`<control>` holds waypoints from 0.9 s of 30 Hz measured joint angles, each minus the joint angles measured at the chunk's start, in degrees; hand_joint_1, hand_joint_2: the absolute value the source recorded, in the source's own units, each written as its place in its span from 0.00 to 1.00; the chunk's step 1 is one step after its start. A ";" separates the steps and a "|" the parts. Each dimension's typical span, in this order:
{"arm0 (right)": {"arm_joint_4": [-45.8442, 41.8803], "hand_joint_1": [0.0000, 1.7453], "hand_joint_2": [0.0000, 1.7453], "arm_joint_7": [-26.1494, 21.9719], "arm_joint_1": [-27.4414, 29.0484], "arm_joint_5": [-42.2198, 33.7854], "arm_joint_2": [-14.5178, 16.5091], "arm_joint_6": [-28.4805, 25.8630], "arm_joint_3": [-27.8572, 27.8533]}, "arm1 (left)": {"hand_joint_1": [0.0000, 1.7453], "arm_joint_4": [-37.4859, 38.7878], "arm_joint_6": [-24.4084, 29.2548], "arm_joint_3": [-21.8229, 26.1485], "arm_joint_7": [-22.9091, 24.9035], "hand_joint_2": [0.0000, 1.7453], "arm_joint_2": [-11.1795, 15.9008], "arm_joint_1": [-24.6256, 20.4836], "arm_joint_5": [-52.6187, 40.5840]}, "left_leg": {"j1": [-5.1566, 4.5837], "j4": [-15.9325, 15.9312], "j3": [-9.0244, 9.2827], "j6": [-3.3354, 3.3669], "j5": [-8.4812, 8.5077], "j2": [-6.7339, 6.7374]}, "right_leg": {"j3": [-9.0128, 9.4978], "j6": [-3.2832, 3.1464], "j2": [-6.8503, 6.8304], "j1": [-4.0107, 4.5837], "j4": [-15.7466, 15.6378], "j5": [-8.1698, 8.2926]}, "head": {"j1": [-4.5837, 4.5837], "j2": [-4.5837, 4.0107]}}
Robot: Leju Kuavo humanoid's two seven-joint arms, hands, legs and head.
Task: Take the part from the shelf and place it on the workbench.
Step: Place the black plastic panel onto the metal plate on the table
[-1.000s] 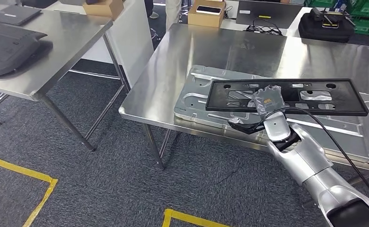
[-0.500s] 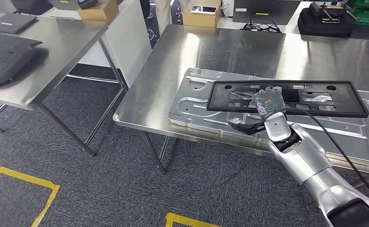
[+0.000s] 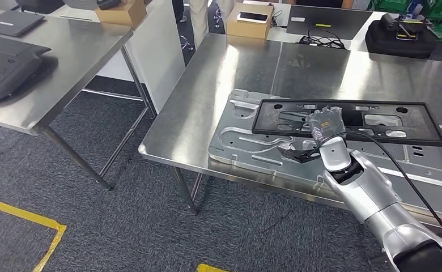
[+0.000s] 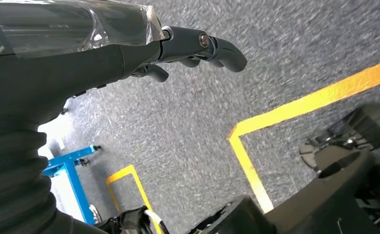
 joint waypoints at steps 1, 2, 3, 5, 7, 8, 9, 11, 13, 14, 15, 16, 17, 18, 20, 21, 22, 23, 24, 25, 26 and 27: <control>0.11 1.00 1.00 0.04 0.05 -0.06 -0.29 0.01 -0.05 | 0.00 0.01 0.01 0.00 0.01 1.00 0.13 -0.04 -0.07 | -0.05 0.68 0.17 -0.40 -0.93 -0.04 | 1.66 0.68 -0.12 -0.52 -4.33 2.21 | 0.03 -0.01; 0.21 1.00 1.00 0.06 0.12 -0.11 -0.51 0.01 -0.15 | 0.00 0.02 0.01 0.00 0.03 1.00 0.20 -0.14 -0.12 | -0.15 1.36 0.25 -0.66 -1.88 -0.05 | 3.06 0.86 -0.06 -0.96 -7.63 3.50 | 0.04 -0.01; 0.34 1.00 1.00 0.07 0.24 -0.16 -0.75 0.01 -0.26 | 0.00 0.02 -0.01 0.00 0.07 1.00 0.27 -0.23 -0.16 | -0.30 1.84 0.24 -0.86 -2.73 -0.03 | 3.99 0.81 0.02 -1.32 -9.58 3.86 | 0.05 0.00; 0.57 1.00 1.00 0.06 0.41 -0.27 -1.08 -0.01 -0.48 | 0.00 0.02 -0.02 0.00 0.16 1.00 0.31 -0.37 -0.25 | -0.30 2.35 0.16 -1.07 -3.89 0.03 | 4.58 -0.04 0.31 -1.78 -10.22 3.22 | 0.05 0.00; 0.74 1.00 1.00 0.08 0.30 -0.33 -1.22 -0.03 -0.59 | 0.00 -0.01 -0.02 0.00 0.22 1.00 0.43 -0.30 -0.28 | -0.04 4.40 -0.52 -1.63 -5.33 0.11 | 4.66 -0.18 0.20 -2.10 -9.95 2.72 | 0.02 0.00; 0.79 1.00 1.00 0.06 0.22 -0.37 -1.20 -0.04 -0.63 | 0.00 -0.03 -0.02 0.00 0.25 1.00 0.51 -0.32 -0.29 | 0.24 7.28 -1.79 -2.07 -6.64 0.21 | 4.76 0.07 0.28 -2.25 -9.91 2.52 | 0.01 0.00; 0.81 1.00 1.00 0.06 0.15 -0.40 -1.20 -0.04 -0.71 | 0.00 -0.04 -0.02 0.00 0.26 1.00 0.58 -0.38 -0.31 | 0.59 11.26 -3.75 -2.58 -8.24 0.35 | 4.93 0.38 0.35 -2.26 -9.92 2.35 | -0.01 0.00; 0.86 1.00 1.00 0.03 0.16 -0.47 -1.28 -0.03 -0.88 | 0.00 -0.04 -0.01 0.01 0.26 1.00 0.58 -0.60 -0.36 | 1.25 20.10 -8.82 -3.12 -11.11 0.60 | 5.35 1.16 0.56 -2.22 -9.99 2.04 | -0.01 -0.01; 0.90 1.00 1.00 0.04 0.26 -0.63 -1.33 0.07 -0.96 | 0.00 -0.04 -0.03 0.01 0.26 1.00 0.50 -0.76 -0.53 | 1.18 22.96 -11.45 -2.56 -10.72 0.63 | 6.06 1.57 0.56 -1.70 -10.05 1.69 | -0.01 -0.01; 0.91 1.00 1.00 0.05 0.31 -0.71 -1.28 0.15 -0.97 | 0.00 -0.04 -0.07 0.01 0.20 1.00 0.44 -0.79 -0.70 | 0.87 20.81 -11.09 -1.82 -8.76 0.57 | 6.59 1.69 0.64 -1.27 -10.25 1.55 | -0.01 -0.01; 0.90 1.00 1.00 0.07 0.32 -0.76 -1.24 0.26 -1.02 | 0.00 -0.04 -0.13 0.01 0.06 1.00 0.39 -0.81 -0.90 | 0.35 16.76 -9.83 -0.69 -6.02 0.46 | 7.26 1.74 0.78 -0.79 -10.66 1.46 | -0.02 -0.01; 0.90 1.00 1.00 0.10 0.38 -0.79 -1.26 0.41 -1.13 | 0.00 -0.04 -0.22 0.00 -0.32 1.00 0.48 -0.77 -1.09 | -0.50 11.79 -8.09 0.95 -2.98 0.40 | 8.00 1.66 0.84 -0.58 -11.35 1.45 | 0.00 -0.01; 0.89 1.00 1.00 0.14 0.37 -0.81 -1.34 0.57 -1.25 | 0.00 -0.07 -0.38 -0.02 -0.93 1.00 0.47 -0.69 -1.30 | -1.76 7.25 -6.48 2.25 -0.46 0.19 | 8.65 1.62 0.95 -0.13 -12.01 1.49 | -0.01 -0.01; 0.88 0.75 0.75 0.18 0.40 -0.86 -1.45 0.78 -1.34 | 0.00 -0.11 -0.50 -0.03 -1.59 1.00 0.56 -0.67 -1.57 | -2.74 4.06 -5.25 3.38 1.32 0.00 | 9.14 1.58 0.99 0.20 -12.54 1.47 | -0.02 0.00; 0.85 0.25 0.25 0.12 0.44 -1.08 -1.67 1.10 -1.42 | 0.00 -0.19 -0.67 -0.06 -2.52 1.00 0.61 -0.70 -2.16 | -3.40 1.13 -3.83 3.87 2.55 -0.31 | 9.61 1.10 1.17 1.22 -12.80 1.05 | -0.04 0.01; 0.81 0.00 0.00 0.09 0.45 -1.21 -1.71 1.20 -1.46 | 0.00 -0.22 -0.66 -0.07 -2.63 1.00 0.57 -0.78 -2.39 | -2.82 0.44 -3.21 3.71 2.67 -0.34 | 9.69 0.77 1.22 1.60 -12.72 0.66 | -0.08 0.01; 0.76 0.00 0.00 0.07 0.38 -1.31 -1.77 1.24 -1.57 | 0.00 -0.25 -0.66 -0.08 -2.65 1.00 0.49 -0.84 -2.57 | -2.36 -0.26 -2.65 3.31 2.65 -0.34 | 9.55 0.67 1.02 1.89 -12.09 -0.03 | -0.06 0.00; 0.70 0.00 0.00 0.10 0.14 -1.37 -1.83 1.25 -1.69 | 0.00 -0.28 -0.66 -0.08 -2.66 1.00 0.40 -0.90 -2.76 | -2.05 -0.67 -2.21 3.12 2.54 -0.35 | 8.79 0.94 0.77 1.94 -10.37 -1.17 | -0.04 0.00; 0.67 0.00 0.00 0.15 -0.01 -1.40 -1.84 1.27 -1.80 | 0.00 -0.31 -0.65 -0.09 -2.68 1.00 0.30 -0.98 -2.97 | -1.87 -0.97 -1.93 3.00 2.46 -0.33 | 7.24 1.28 0.48 1.77 -7.16 -2.89 | -0.05 -0.01; 0.65 0.00 0.00 0.18 -0.09 -1.43 -1.88 1.33 -1.89 | 0.00 -0.32 -0.61 -0.11 -2.72 1.00 0.30 -1.04 -3.21 | -1.83 -0.98 -1.85 3.07 2.28 -0.33 | 5.01 1.66 0.22 1.54 -2.74 -4.87 | -0.01 -0.01; 0.65 0.00 0.00 0.21 -0.04 -1.46 -1.93 1.44 -1.90 | 0.00 -0.32 -0.49 -0.14 -2.80 1.00 0.25 -1.08 -3.43 | -1.78 -0.91 -1.79 3.19 2.05 -0.33 | 2.42 1.86 0.20 1.32 1.95 -6.56 | -0.02 -0.01; 0.65 0.00 0.00 0.24 0.17 -1.53 -1.99 1.57 -1.90 | 0.00 -0.33 -0.34 -0.19 -2.88 1.00 0.20 -1.07 -3.62 | -1.72 -0.78 -1.70 3.17 1.80 -0.36 | 0.25 2.03 0.18 1.16 5.45 -7.34 | -0.01 -0.01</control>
